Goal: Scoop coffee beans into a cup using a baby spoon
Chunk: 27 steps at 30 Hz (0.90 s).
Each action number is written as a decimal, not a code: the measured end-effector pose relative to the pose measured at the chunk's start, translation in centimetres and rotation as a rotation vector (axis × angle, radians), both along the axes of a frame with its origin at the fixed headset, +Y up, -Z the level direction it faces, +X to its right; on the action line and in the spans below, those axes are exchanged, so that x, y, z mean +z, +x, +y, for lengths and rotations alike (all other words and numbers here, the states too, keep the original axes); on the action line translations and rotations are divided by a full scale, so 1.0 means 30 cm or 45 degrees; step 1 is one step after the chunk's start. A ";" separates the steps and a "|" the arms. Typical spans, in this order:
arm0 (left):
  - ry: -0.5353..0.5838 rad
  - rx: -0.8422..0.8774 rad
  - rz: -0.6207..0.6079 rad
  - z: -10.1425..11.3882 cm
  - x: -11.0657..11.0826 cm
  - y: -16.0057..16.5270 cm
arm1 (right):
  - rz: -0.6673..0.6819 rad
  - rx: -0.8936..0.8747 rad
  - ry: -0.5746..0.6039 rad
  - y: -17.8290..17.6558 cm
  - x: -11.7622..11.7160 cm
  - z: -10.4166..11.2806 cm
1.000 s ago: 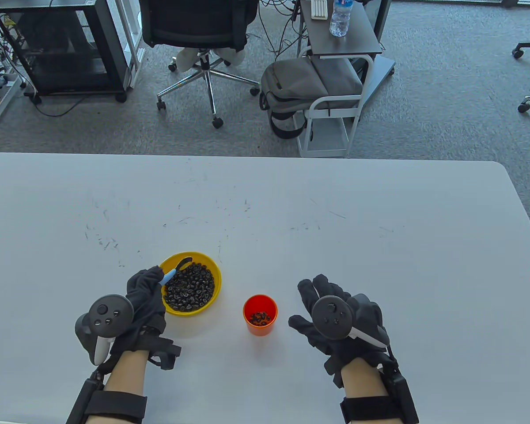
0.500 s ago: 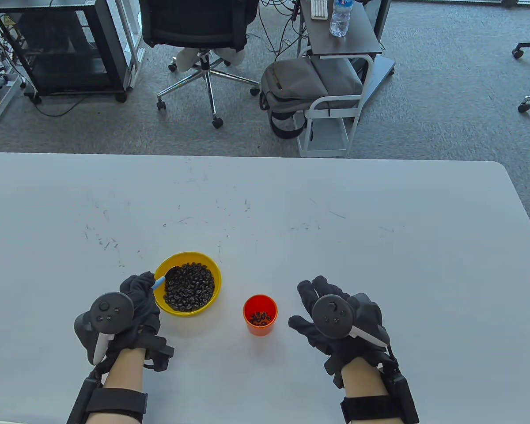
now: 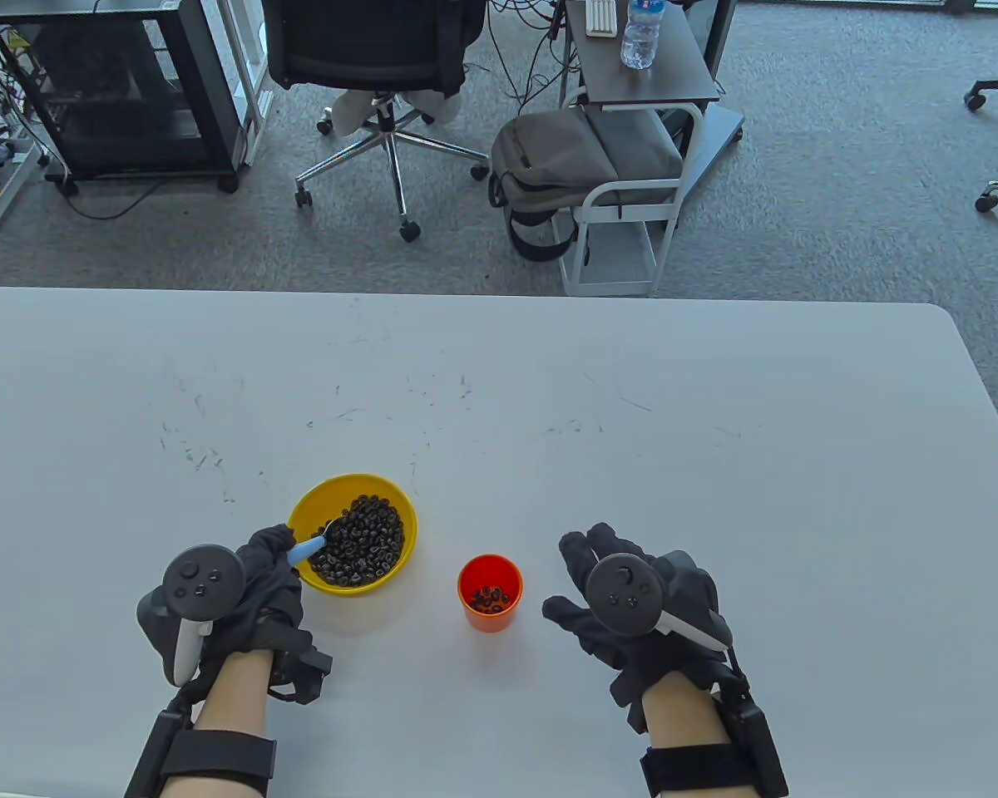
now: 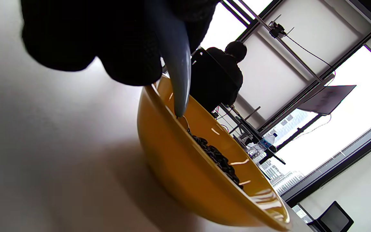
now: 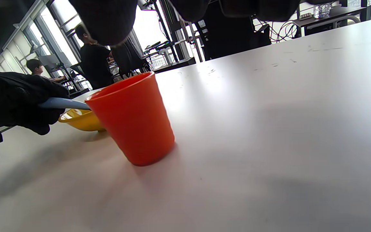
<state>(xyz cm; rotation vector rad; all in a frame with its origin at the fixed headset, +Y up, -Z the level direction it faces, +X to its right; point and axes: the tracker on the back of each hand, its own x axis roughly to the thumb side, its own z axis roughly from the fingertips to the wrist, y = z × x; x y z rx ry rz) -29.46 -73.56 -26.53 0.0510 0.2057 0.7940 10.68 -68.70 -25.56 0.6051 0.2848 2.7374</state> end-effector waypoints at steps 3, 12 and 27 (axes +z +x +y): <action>-0.026 0.030 0.029 -0.003 0.001 -0.006 | 0.000 0.001 -0.005 -0.001 0.000 -0.001; -0.104 0.160 0.096 -0.020 0.003 -0.024 | 0.003 0.002 -0.014 -0.002 -0.001 -0.002; -0.107 0.388 0.146 -0.029 0.006 -0.043 | 0.005 -0.005 -0.025 -0.002 -0.002 -0.004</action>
